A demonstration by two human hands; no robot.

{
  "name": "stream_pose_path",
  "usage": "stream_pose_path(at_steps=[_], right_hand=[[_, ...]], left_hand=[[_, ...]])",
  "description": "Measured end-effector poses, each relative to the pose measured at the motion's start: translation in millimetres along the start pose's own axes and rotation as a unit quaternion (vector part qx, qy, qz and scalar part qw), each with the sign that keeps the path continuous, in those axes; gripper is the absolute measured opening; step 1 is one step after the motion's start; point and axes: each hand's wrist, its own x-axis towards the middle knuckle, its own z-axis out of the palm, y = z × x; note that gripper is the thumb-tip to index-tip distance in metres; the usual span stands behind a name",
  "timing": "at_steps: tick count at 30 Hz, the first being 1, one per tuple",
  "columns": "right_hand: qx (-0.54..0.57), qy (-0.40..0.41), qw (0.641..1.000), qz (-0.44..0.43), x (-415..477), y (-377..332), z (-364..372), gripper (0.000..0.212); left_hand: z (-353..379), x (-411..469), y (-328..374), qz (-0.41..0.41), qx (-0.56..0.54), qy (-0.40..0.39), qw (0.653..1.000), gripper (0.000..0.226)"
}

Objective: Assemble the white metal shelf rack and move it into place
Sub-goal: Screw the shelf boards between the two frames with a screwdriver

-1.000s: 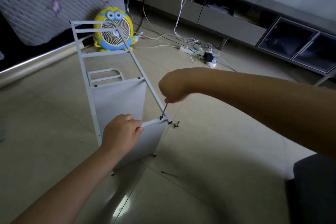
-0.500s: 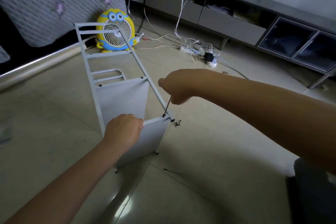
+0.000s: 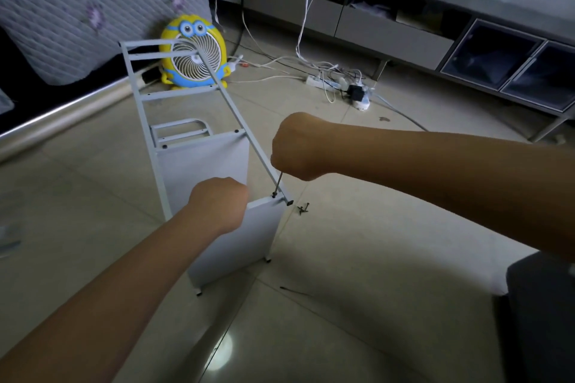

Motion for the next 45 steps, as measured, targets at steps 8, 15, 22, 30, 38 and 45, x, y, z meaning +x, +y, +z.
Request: stream_pose_path(at_steps=[8, 15, 22, 30, 38, 45], right_hand=[[0.241, -0.169, 0.953, 0.066, 22.5, 7.1, -25.9, 0.027], [0.251, -0.080, 0.962, 0.073, 8.6, 3.3, -9.9, 0.032], [0.097, 0.062, 0.993, -0.018, -11.6, -3.5, -4.0, 0.016], [0.004, 0.106, 0.994, -0.029, -2.1, -5.0, 3.1, 0.020], [0.234, -0.159, 0.957, 0.064, 22.4, -4.0, -15.4, 0.024], [0.224, -0.167, 0.959, 0.051, 20.2, 0.7, -12.9, 0.037]], left_hand=[[-10.7, -1.4, 6.3, -0.011, -0.032, -0.054, 0.998, 0.022], [1.4, -12.5, 6.4, -0.067, -0.063, 0.020, 0.996, 0.025], [-1.7, -15.4, 4.0, -0.088, -0.071, 0.003, 0.994, 0.021], [-6.6, -18.4, 12.7, -0.116, -0.038, -0.015, 0.992, 0.034], [-8.2, -18.3, 15.2, -0.105, -0.054, -0.022, 0.993, 0.021], [-7.0, -20.1, 14.0, -0.121, -0.061, -0.015, 0.991, 0.021]])
